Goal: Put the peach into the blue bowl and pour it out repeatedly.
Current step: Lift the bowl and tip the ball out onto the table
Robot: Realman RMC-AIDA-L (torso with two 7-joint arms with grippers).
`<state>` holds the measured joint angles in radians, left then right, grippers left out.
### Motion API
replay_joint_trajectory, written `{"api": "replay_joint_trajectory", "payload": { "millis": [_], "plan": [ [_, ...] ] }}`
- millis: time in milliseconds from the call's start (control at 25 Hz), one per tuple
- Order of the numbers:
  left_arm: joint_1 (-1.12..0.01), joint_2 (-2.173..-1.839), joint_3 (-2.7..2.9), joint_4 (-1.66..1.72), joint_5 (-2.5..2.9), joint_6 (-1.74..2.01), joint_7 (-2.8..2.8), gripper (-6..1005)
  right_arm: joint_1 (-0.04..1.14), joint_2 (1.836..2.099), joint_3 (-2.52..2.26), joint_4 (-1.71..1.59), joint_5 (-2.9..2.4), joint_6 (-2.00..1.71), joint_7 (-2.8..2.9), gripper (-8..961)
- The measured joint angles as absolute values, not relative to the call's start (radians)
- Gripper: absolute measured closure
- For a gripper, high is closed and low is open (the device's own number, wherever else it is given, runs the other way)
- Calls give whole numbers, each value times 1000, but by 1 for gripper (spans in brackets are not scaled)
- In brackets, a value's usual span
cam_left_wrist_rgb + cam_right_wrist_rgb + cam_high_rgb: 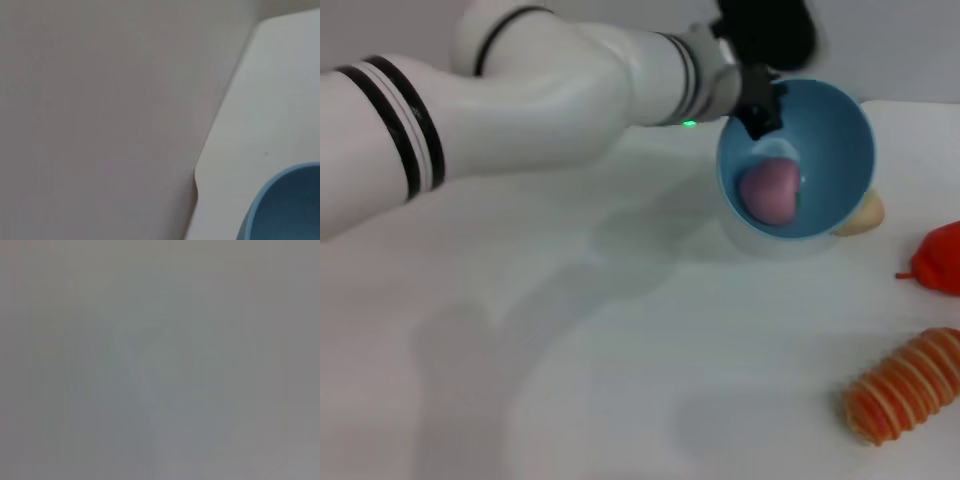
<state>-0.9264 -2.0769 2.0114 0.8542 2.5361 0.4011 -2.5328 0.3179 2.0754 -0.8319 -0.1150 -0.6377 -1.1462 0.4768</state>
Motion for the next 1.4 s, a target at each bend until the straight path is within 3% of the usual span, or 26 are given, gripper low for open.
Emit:
{"api": "replay_joint_trajectory", "payload": {
  "millis": [320,1400],
  "plan": [
    [-908,-2079,2154,972,2880,363,-2515,1000,307,2076,-798,-107,-635,-1153,477,391],
    [-733,-2079,2322,909,2887,-222,-1730,1000,333,2077,-764,-79,-632,-1145,477,390]
  ]
}}
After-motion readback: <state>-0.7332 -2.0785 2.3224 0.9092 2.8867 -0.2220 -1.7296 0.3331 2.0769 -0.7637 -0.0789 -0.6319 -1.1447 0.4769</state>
